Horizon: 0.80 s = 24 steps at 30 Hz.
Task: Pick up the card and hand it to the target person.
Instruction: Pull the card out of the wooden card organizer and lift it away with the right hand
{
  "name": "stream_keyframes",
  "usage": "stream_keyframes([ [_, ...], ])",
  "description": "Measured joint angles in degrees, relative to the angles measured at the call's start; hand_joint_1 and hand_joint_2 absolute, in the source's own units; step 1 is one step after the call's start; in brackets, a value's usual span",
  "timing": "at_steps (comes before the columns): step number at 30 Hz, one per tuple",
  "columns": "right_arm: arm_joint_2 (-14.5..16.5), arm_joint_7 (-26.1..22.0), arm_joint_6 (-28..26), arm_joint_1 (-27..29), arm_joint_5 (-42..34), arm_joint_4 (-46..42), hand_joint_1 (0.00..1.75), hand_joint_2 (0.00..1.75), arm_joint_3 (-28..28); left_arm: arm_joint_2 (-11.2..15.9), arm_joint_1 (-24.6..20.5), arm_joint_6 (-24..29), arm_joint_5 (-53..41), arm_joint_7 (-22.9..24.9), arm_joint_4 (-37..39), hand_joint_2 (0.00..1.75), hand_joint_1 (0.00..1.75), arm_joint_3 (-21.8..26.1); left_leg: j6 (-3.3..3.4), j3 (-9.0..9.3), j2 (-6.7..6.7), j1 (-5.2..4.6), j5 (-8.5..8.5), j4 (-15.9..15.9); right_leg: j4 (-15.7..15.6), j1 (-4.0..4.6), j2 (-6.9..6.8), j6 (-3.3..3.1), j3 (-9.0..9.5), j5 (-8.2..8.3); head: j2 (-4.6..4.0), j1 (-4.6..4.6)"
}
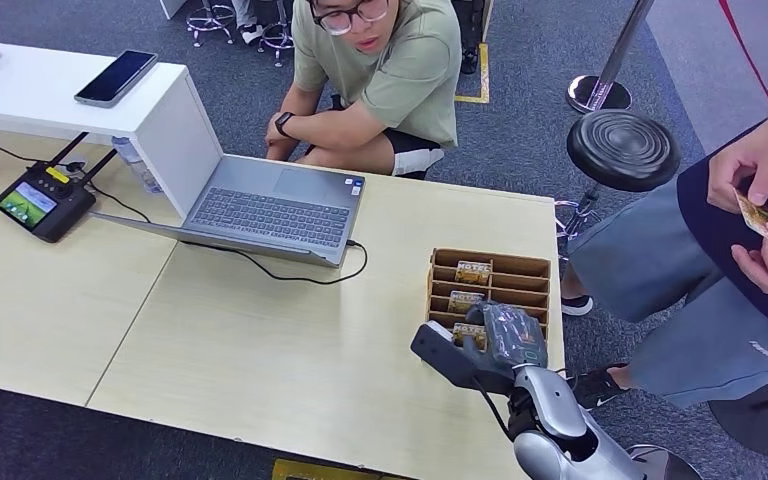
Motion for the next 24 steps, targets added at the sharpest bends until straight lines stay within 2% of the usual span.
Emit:
stream_keyframes([
  [24, -1.01, 0.50, 0.44, 0.54, 1.81, -2.46, 1.61, 1.75, -1.33, 0.00, 0.04, 0.18, 0.12, -0.01, 0.00, 0.00, 0.00, 0.00, 0.00, -0.01, -0.01, -0.01, 0.00, 0.00, 0.00, -0.01, -0.01, 0.00, 0.01, 0.00, 0.00, 0.00],
])
